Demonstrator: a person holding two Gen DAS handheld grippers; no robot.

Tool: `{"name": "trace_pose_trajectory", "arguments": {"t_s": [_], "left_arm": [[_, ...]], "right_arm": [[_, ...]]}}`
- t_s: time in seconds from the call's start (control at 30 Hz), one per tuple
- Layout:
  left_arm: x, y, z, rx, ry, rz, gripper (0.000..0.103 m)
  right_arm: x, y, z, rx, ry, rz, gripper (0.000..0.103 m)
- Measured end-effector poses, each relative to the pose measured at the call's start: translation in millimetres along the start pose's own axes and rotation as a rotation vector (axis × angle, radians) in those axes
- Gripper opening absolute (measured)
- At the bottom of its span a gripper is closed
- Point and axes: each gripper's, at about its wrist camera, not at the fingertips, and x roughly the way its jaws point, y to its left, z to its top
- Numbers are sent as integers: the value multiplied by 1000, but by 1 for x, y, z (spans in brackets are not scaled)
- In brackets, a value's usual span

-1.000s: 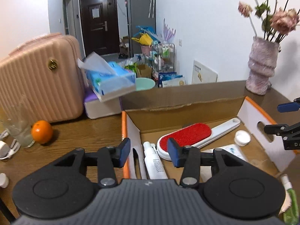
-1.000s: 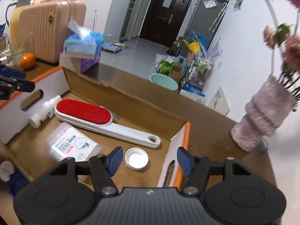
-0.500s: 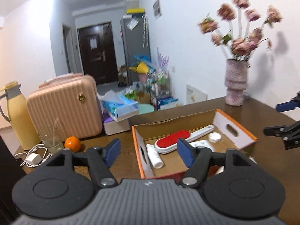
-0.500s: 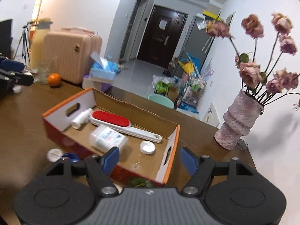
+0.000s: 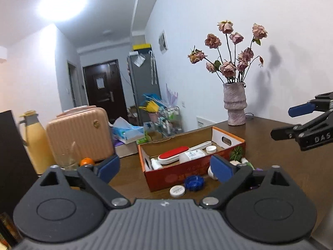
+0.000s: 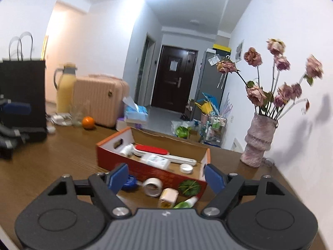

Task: Organize rigid objects
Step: 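Withdraw both grippers from the box toward the remaining items, then reach for and grasp the purple cap with the right gripper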

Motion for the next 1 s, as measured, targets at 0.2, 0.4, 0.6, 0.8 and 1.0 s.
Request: {"name": "trace_pose_trajectory", "arguments": {"t_s": [0.2,0.4,0.6,0.8,1.0], "left_arm": [[-50,-10,-32,-62,-26,9,103],[-64,-22,-59,-106,20,-31,103],[-45,-25,-75,-144,85,-48,103],[-29,-22,-84,-172,139,-33,103],[-6,-20,-90,-183,190,-26,103]], "right_arm": [[-47,26,-44,63,-51,-8,89],[-71,50,-85,79,-22,-2,90],[-71,59,-104,66,4,-7,94],[-55,55,-110,102,40,-5,94],[-31,52,-116,106,85,-14,95]]}}
